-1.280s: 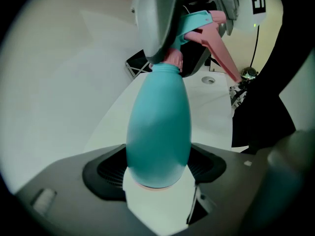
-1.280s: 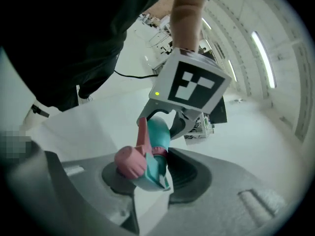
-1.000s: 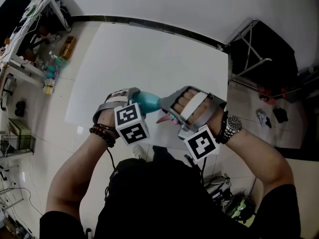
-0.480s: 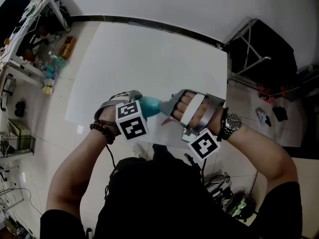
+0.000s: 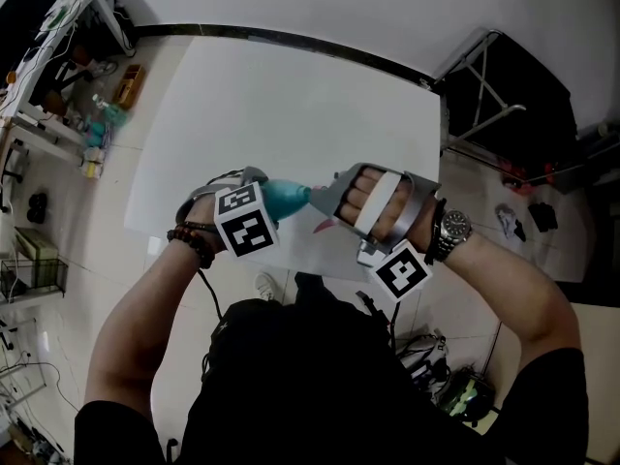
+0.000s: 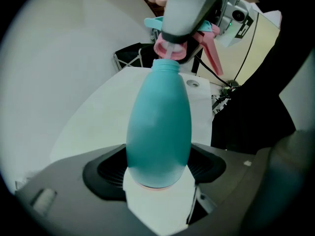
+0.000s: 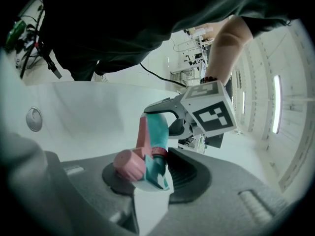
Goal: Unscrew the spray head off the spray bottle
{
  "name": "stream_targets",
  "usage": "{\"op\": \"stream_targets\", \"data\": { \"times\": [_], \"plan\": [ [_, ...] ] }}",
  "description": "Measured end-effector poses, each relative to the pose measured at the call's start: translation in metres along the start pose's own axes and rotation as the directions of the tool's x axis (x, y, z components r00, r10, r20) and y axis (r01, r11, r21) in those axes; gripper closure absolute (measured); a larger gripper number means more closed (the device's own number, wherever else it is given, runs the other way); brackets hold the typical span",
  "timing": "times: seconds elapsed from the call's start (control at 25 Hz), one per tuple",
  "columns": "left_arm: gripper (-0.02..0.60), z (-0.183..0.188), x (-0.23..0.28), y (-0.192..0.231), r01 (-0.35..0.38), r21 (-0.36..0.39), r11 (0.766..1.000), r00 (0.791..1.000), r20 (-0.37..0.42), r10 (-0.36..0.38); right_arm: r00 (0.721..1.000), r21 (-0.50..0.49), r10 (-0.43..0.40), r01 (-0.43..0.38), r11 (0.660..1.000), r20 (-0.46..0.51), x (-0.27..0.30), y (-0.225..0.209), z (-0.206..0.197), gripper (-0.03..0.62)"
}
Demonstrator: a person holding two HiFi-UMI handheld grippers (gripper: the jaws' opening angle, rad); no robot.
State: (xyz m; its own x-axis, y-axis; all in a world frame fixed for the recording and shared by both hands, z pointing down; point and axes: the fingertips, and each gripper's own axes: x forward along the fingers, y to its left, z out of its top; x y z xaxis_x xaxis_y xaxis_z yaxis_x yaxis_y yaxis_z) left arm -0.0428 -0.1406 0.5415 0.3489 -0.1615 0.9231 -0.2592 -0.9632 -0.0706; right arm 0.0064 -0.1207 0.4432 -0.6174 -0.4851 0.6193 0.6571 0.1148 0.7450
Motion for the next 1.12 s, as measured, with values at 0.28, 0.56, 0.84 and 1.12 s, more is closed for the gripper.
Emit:
{"op": "stream_targets", "data": {
  "times": [0.28,0.56,0.84,1.12],
  "plan": [
    [0.184,-0.011,-0.002,0.007,-0.025,-0.028,0.999,1.0,-0.001,0.025,1.0,0.066,-0.008,0.009,0.998,-0.021,-0.003,-0.004,-0.006,0.476],
    [0.184,-0.025,0.004,0.016,-0.05,-0.051,0.997,0.998,-0.026,0.048,1.0,0.117,-0.014,0.015,0.993,-0.013,-0.01,-0.006,-0.011,0.476],
    [0.181,-0.037,0.006,0.031,-0.094,-0.098,0.991,0.995,-0.04,0.091,1.0,0.168,-0.029,0.03,0.985,-0.005,-0.023,-0.006,-0.018,0.476],
    [0.179,-0.045,0.011,0.041,-0.121,-0.136,0.983,0.992,-0.043,0.116,0.998,0.205,-0.035,0.043,0.978,-0.044,-0.033,0.003,-0.033,0.476]
  ]
}}
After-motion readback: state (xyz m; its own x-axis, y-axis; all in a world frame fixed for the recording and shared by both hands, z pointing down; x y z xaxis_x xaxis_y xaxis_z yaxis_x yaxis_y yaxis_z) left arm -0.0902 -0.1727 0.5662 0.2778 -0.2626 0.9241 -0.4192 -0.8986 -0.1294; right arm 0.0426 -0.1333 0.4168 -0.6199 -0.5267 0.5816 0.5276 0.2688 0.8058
